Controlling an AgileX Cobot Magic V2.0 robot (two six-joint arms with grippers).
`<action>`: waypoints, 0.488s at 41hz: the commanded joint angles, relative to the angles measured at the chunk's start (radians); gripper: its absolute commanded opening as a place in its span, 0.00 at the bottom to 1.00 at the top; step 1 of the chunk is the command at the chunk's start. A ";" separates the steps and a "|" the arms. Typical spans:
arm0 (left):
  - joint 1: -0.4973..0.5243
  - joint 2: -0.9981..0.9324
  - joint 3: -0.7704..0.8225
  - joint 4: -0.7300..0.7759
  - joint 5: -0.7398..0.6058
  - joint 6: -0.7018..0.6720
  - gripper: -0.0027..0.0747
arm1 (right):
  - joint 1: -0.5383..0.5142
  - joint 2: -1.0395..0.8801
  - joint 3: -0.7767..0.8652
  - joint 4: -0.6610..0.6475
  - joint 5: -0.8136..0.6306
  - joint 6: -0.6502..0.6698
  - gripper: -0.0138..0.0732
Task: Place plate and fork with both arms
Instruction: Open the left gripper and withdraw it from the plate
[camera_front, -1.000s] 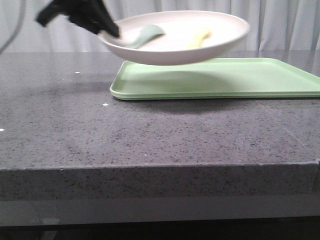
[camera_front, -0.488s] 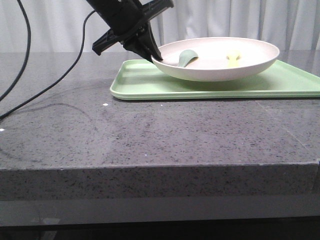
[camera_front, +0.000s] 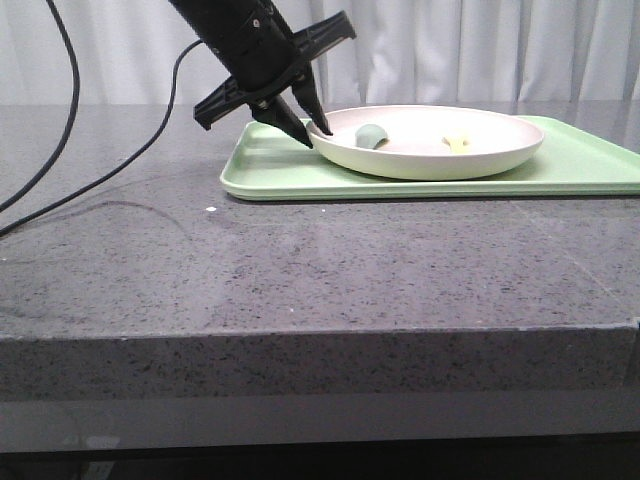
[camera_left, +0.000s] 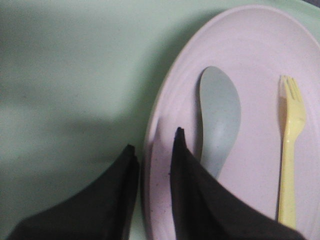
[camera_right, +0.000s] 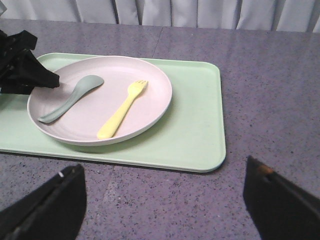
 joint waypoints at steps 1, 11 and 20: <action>-0.008 -0.078 -0.037 -0.018 -0.042 -0.009 0.39 | 0.002 0.003 -0.037 -0.010 -0.091 0.000 0.91; 0.015 -0.197 -0.037 0.176 0.042 0.030 0.39 | 0.002 0.003 -0.037 -0.010 -0.091 0.000 0.91; 0.033 -0.281 -0.037 0.339 0.125 0.030 0.18 | 0.002 0.003 -0.037 -0.010 -0.091 0.000 0.91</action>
